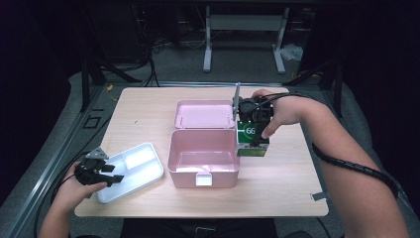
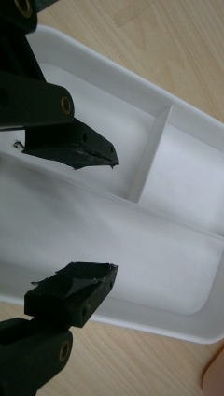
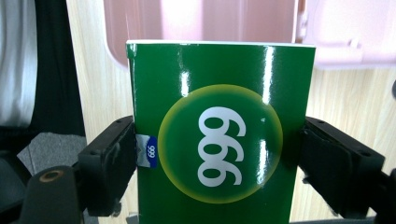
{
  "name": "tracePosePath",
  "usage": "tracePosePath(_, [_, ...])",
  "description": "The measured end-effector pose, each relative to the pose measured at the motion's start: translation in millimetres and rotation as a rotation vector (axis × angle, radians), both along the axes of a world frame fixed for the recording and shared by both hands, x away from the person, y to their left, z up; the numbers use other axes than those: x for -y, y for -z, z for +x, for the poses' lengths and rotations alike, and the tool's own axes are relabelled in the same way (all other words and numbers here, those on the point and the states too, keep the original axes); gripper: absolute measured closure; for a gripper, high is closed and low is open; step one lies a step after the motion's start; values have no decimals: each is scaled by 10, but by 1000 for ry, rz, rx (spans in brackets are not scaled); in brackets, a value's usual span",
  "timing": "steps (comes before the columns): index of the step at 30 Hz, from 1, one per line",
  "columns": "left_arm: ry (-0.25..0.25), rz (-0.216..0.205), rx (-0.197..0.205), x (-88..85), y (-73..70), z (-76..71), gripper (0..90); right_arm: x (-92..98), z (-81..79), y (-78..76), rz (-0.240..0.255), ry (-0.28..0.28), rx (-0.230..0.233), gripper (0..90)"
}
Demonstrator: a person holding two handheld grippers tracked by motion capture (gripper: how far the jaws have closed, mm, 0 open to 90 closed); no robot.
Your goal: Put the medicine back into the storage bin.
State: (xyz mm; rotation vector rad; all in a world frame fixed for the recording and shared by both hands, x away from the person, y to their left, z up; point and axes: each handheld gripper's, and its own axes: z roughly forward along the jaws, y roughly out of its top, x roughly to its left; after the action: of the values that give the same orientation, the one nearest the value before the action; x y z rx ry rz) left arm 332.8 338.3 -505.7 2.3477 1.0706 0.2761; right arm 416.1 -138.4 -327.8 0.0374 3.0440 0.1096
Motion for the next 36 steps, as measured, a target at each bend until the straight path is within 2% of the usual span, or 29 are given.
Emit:
tracePosePath(9, [6, 11, -8, 9, 19, 4, 409, -325, -10, 2, 11, -20, -11, 165])
tracePosePath(17, [10, 12, -8, 9, 18, 5, 409, -539, -3, 47, 29, -20, -46, 164])
tracePosePath(22, [10, 10, -7, 11, 17, 4, 409, -632, -7, 66, 29, -22, -44, 164])
tracePosePath(23, [11, 11, -8, 11, 16, 4, 409, -644, -2, 66, 29, -24, -61, 164])
tracePosePath(25, [12, 12, -8, 12, 17, 4, 409, -674, -8, 76, 27, -27, -43, 164])
tracePosePath(26, [12, 12, -8, 12, 17, 4, 409, -691, -6, 83, 30, -30, -54, 164])
tracePosePath(28, [13, 11, -8, 12, 18, 4, 409, -715, -12, 92, 22, -33, -43, 164])
tracePosePath(29, [14, 11, -8, 12, 19, 4, 409, -721, -10, 99, 23, -35, -55, 164])
tracePosePath(31, [14, 13, -8, 12, 21, 5, 409, -738, -14, 121, 17, -42, -39, 164])
tracePosePath(34, [12, 12, -9, 15, 20, 4, 409, -756, -8, 172, 10, -47, -54, 164])
tracePosePath(36, [15, 12, -9, 16, 18, 4, 409, -763, -7, 216, 7, -47, -47, 164])
